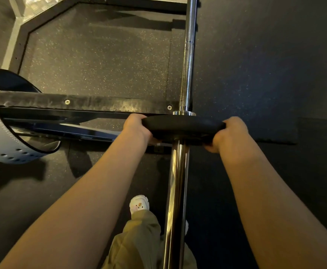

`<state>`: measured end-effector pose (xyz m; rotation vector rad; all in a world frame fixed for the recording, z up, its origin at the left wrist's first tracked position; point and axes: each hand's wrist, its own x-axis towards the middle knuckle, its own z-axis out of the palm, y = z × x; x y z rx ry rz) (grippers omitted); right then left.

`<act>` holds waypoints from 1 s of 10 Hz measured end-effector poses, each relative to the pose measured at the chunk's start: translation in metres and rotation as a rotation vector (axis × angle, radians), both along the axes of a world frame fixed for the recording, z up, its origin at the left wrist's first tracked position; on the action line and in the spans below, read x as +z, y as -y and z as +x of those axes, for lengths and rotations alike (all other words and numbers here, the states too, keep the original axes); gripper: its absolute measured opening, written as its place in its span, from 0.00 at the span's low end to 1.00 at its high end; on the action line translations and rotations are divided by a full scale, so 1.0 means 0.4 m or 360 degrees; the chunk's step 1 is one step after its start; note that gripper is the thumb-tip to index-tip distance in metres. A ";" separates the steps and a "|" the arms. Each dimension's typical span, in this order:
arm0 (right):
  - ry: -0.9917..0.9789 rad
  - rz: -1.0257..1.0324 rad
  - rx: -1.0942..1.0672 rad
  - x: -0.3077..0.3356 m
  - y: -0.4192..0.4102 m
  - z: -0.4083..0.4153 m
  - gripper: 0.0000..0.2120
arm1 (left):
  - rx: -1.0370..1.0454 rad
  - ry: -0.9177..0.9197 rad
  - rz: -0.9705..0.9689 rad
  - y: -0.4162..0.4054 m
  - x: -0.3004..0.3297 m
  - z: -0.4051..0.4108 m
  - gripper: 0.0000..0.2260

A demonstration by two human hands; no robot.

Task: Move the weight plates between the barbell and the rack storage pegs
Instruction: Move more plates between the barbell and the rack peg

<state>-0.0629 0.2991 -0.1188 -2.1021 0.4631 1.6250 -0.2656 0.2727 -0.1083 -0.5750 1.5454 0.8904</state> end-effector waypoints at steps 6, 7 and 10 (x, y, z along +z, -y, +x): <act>0.0101 0.0540 -0.0079 0.103 0.324 0.051 0.25 | -0.0420 -0.0087 0.0531 0.208 0.082 -0.048 0.12; 0.0029 0.0605 0.0020 0.153 0.408 0.028 0.19 | -0.0402 -0.0219 0.0590 0.297 0.123 -0.066 0.13; -0.0288 0.0857 0.0672 0.305 0.559 -0.173 0.13 | -0.1084 -0.0724 0.0777 0.611 0.333 -0.182 0.08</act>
